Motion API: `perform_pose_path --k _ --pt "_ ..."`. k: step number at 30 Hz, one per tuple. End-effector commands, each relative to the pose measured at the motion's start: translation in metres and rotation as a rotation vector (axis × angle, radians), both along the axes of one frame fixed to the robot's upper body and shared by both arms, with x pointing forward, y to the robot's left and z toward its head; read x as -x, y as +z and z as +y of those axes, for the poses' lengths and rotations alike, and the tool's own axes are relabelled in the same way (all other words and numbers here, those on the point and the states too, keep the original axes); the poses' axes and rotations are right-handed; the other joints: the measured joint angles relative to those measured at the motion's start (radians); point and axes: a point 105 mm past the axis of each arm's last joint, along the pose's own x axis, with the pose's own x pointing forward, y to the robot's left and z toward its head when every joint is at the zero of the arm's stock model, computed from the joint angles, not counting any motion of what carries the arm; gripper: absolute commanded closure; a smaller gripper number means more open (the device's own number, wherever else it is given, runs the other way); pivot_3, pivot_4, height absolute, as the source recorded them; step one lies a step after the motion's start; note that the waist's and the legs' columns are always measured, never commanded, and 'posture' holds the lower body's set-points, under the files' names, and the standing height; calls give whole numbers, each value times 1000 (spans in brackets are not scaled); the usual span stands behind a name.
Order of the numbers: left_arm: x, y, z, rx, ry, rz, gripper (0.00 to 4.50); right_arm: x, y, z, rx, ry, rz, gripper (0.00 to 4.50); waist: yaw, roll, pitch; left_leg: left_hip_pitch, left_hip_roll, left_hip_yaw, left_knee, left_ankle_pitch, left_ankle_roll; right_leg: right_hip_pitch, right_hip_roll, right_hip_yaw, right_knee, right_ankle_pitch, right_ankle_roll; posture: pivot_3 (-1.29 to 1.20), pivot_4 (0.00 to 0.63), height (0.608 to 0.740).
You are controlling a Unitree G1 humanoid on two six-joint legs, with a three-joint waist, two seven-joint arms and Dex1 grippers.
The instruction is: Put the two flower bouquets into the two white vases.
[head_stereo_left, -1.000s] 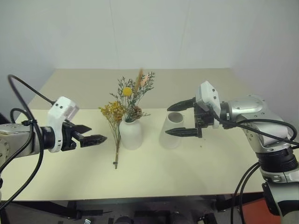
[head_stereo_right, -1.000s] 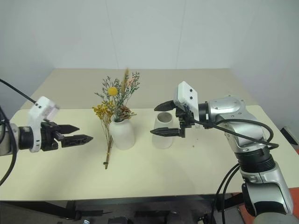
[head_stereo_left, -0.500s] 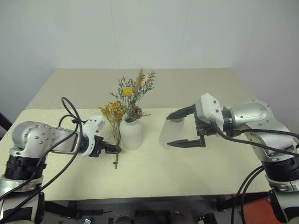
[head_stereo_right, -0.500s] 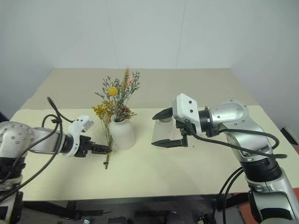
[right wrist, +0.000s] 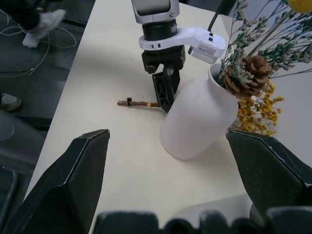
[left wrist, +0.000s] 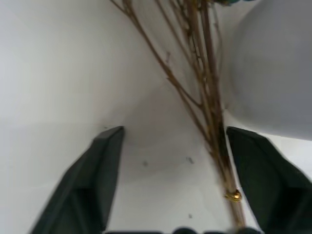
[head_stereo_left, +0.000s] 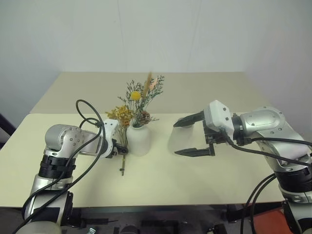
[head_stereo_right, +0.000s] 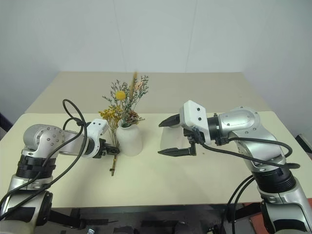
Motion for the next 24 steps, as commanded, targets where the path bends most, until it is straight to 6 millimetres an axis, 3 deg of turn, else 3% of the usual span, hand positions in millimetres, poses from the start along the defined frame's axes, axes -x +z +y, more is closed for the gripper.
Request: perform_pose_path --k 1,9,15,24 --pt "8 -8 2 -49 -41 41 2045 5 12 -3 -20 -2 -45 0 -1 0 0 0 0 0 0 0 0 0 0 0 0 0 0 0 150 740" --pt "22 -12 13 -60 -55 72 4469 5 10 -3 -22 6 -39 0 -4 0 0 0 0 0 0 0 0 0 0 1 0 0 0 0 150 740" --pt "26 -6 14 -43 -52 48 4469 5 10 -3 -22 7 -34 0 -5 0 0 0 0 0 0 0 0 -1 0 1 0 0 0 0 150 740" --pt "15 16 42 -93 137 -86 4469 3 6 -6 -16 -16 -23 0 -3 0 0 -1 0 0 0 0 0 -1 0 1 0 0 0 0 150 740"
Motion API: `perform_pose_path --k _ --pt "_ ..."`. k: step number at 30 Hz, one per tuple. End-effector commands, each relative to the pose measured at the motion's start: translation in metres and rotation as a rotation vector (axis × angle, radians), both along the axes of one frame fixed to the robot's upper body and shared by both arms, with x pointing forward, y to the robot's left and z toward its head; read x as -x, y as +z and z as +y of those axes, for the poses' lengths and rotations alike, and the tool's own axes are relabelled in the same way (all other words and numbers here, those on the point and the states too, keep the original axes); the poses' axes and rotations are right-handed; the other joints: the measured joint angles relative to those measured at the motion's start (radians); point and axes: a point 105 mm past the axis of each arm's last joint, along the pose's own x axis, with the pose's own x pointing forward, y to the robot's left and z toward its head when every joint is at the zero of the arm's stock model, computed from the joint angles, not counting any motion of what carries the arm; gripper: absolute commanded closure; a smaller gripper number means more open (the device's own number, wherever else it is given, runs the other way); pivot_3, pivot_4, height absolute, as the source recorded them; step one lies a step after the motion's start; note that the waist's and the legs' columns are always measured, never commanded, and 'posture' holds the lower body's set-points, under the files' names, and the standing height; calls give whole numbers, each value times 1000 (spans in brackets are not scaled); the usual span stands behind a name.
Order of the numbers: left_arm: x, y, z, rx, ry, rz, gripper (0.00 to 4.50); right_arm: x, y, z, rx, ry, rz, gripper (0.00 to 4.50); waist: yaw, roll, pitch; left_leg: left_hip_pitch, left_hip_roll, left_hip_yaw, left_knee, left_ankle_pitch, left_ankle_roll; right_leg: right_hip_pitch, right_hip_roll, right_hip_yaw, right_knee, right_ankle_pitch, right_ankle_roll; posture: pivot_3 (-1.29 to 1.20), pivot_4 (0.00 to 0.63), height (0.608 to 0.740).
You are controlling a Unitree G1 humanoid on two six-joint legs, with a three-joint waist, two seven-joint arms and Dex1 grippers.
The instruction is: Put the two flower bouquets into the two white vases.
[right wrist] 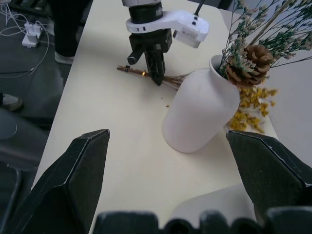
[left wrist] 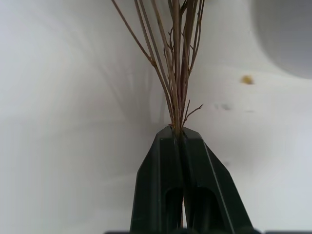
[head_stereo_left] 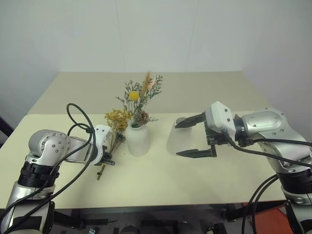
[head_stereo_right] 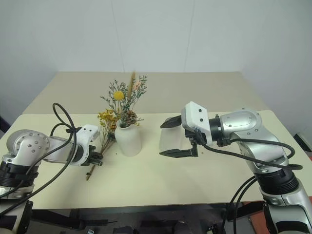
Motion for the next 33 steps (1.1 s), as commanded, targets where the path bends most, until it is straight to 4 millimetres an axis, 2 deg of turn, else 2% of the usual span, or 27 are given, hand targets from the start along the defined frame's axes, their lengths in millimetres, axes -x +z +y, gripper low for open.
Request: perform_pose_path --k 1,6,10,15,17,23,24,27,33 --pt "-11 26 12 -16 94 -150 4469 0 11 -4 -20 -18 -36 0 2 0 0 0 0 0 0 0 0 0 0 0 0 0 0 0 150 740" --pt "-24 67 22 -4 188 -388 4469 -8 14 -9 -50 -75 12 0 4 0 0 -1 0 0 0 0 0 0 0 -1 -1 0 0 0 150 740" --pt "-32 117 17 109 171 -643 4469 -17 17 -20 -54 -132 20 0 4 0 0 -1 0 0 0 0 0 0 0 -1 -1 0 0 0 150 740" --pt "-23 174 -3 257 -1 -891 4469 -24 26 -37 -77 -216 21 0 5 0 0 -2 0 0 0 0 0 0 0 -1 -2 0 0 0 150 740" --pt "-19 189 -11 290 -64 -938 4469 -28 26 -46 -70 -258 13 0 5 0 0 -3 0 0 0 0 0 0 -1 -1 -2 0 0 0 150 740" --pt "-11 225 -32 364 -235 -1025 4469 -32 25 -57 -73 -314 16 0 3 0 0 -2 0 1 0 0 0 0 0 -1 -2 0 0 0 150 740" --pt "-11 232 -35 408 -257 -1037 4469 -32 24 -57 -73 -319 17 0 3 0 0 -2 0 1 0 0 0 0 0 -1 -2 0 0 0 150 740" --pt "-9 254 -49 682 -341 -962 4469 -33 23 -58 -78 -335 20 0 4 0 0 -3 0 0 1 0 0 0 0 -1 -2 0 1 0 150 740" --pt "1 258 -77 730 -508 -845 4469 -31 23 -58 -88 -348 18 0 -2 0 0 -3 0 0 1 0 0 0 -1 -1 -2 0 1 0 150 740"
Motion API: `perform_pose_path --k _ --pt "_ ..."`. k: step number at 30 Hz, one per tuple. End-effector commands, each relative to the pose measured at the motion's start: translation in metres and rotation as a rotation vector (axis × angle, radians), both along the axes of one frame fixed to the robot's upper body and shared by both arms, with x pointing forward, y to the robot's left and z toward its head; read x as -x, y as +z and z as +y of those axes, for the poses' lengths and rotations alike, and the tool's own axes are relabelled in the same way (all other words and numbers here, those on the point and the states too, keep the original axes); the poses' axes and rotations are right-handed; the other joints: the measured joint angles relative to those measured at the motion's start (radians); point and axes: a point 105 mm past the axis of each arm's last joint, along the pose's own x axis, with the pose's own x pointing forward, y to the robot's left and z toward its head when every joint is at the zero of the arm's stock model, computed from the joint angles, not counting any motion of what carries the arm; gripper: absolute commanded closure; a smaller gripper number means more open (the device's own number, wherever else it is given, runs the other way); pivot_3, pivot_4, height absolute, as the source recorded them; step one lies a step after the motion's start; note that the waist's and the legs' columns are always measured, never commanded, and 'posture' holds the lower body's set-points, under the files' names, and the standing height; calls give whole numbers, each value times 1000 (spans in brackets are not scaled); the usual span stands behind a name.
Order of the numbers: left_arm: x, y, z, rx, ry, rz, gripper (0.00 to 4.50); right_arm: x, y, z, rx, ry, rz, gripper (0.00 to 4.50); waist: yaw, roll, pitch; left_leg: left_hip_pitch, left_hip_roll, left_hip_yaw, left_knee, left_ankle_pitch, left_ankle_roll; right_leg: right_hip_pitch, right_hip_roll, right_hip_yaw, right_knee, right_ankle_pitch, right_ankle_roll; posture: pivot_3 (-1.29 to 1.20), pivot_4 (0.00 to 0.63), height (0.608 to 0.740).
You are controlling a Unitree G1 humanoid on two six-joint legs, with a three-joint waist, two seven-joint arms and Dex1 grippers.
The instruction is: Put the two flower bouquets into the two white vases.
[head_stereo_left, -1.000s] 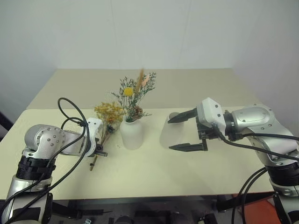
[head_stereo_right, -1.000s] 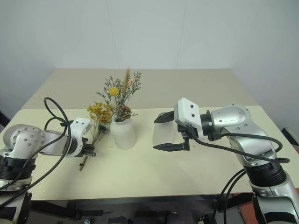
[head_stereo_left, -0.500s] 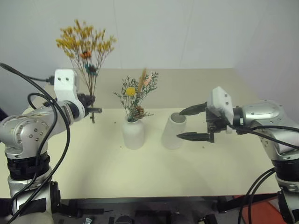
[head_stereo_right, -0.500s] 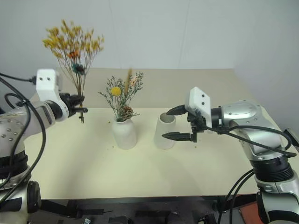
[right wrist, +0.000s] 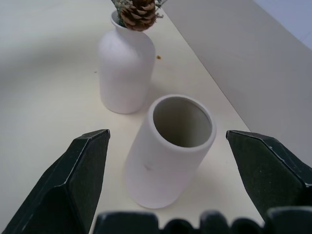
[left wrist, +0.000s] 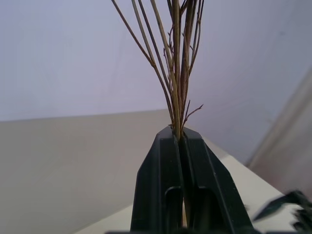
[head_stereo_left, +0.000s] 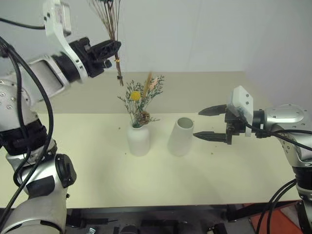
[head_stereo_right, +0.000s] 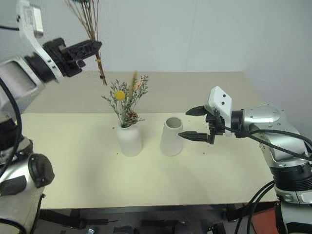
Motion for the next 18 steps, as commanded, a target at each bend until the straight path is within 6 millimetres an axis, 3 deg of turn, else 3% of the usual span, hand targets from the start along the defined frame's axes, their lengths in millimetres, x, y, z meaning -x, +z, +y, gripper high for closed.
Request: perform_pose_path --k 1,9,18 --pt "9 9 -12 -7 -83 -30 4469 5 13 -4 -14 -15 -49 0 0 0 0 0 0 0 0 0 0 0 0 0 0 0 0 0 150 740" --pt "14 7 -42 3 -213 -52 4469 6 14 -4 -24 -30 -58 0 3 0 0 0 0 0 0 0 0 0 0 0 0 0 0 0 150 740" --pt "17 -41 -84 -195 -257 -154 4469 5 15 -5 -42 -47 -71 0 2 0 0 0 0 1 0 0 0 0 0 1 0 0 0 0 150 740"
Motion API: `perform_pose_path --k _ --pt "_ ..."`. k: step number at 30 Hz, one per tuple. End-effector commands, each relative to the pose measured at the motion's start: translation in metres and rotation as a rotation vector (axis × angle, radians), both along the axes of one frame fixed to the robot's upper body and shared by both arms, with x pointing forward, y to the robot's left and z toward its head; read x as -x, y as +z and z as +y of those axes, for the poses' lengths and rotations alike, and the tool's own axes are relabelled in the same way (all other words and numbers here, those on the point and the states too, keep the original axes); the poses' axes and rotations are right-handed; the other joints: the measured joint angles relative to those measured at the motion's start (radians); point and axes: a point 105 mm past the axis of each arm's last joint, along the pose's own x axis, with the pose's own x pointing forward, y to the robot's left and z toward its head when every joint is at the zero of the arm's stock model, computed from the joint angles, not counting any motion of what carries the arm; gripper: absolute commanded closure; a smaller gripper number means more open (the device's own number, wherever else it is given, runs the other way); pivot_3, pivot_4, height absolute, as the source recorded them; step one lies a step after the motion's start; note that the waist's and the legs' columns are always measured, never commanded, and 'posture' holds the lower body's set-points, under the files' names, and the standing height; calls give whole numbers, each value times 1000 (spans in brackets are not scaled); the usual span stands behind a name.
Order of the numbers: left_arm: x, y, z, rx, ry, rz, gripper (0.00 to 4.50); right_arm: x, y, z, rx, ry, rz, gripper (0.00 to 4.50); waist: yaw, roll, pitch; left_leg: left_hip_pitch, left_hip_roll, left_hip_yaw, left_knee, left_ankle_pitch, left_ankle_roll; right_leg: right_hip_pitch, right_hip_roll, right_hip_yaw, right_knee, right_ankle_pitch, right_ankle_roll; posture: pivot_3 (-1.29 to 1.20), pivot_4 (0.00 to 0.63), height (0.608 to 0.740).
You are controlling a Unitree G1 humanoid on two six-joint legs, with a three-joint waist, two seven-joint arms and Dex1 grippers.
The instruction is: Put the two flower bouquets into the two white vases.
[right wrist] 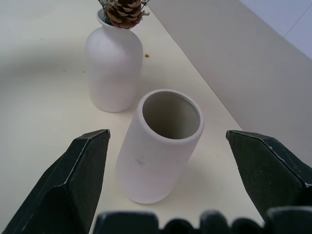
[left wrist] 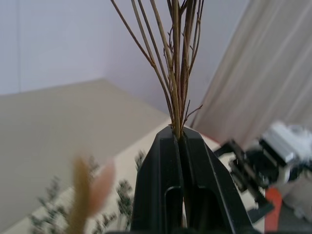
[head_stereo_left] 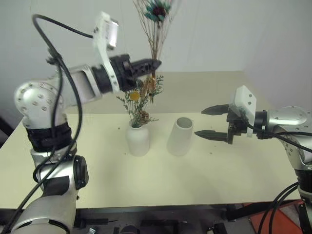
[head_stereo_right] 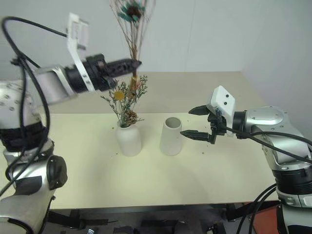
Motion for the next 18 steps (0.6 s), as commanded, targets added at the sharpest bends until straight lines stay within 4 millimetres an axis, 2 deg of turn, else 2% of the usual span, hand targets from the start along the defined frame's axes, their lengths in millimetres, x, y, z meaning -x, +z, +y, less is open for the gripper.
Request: perform_pose_path --k 1,10,18 --pt "10 -1 -16 -38 -26 -165 4469 5 14 -1 -24 -2 -57 0 0 0 0 0 0 0 0 0 0 0 0 0 0 0 0 0 150 740" --pt "8 -10 -37 54 -70 -204 4469 5 14 -5 -18 -21 -60 0 3 0 0 -1 0 0 0 0 0 0 0 0 -1 0 0 0 150 740" --pt "4 -27 -52 97 -40 -249 4469 4 10 -10 -7 -48 -50 0 2 0 0 -1 0 0 1 0 0 1 0 0 -1 0 0 0 150 740"
